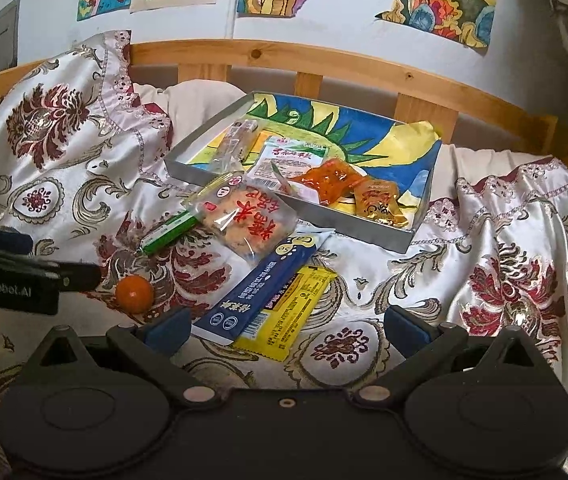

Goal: Organize snacks
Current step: 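Grasp the mandarin orange with the left tool while the right tool grasps the blue Ca tube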

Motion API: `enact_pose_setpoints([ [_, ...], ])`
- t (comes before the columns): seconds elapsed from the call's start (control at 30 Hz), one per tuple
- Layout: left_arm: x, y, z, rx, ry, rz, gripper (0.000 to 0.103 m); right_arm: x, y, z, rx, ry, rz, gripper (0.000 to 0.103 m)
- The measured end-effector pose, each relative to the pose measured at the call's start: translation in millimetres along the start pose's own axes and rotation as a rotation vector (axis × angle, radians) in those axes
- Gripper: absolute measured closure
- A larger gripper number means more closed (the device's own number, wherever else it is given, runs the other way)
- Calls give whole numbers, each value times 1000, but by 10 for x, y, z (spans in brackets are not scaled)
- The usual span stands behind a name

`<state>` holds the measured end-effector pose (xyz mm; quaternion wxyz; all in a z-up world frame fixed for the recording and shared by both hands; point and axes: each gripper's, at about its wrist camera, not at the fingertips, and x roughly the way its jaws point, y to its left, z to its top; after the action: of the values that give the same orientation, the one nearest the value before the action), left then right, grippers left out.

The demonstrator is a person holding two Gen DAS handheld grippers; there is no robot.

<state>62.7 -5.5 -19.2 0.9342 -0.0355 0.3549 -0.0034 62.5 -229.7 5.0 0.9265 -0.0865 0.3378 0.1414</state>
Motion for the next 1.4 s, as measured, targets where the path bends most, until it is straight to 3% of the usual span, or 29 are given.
enact_pose_setpoints([
  [0.17,29,-46,-14,29,2,-2,1,45,-101,53,42,4,50,1],
  [0.37,72,-170,41,104,-13,-53,1,174,-218,189,34,-18,230,1],
  [0.57,221,-239,68,132,52,-108,1,410,-298,265,98,2,360,2],
  [0.77,315,-227,106,131,75,-145,3,669,-365,343,133,36,381,13],
  [0.87,344,-240,137,134,74,-152,8,813,-398,331,145,75,360,21],
  [1.1,467,-220,120,95,146,-194,35,1015,-393,285,139,106,347,40],
  [1.27,528,-231,70,76,183,-186,52,1024,-391,285,148,110,366,49],
  [1.4,535,-222,56,52,180,-181,64,1002,-383,275,177,124,394,50],
])
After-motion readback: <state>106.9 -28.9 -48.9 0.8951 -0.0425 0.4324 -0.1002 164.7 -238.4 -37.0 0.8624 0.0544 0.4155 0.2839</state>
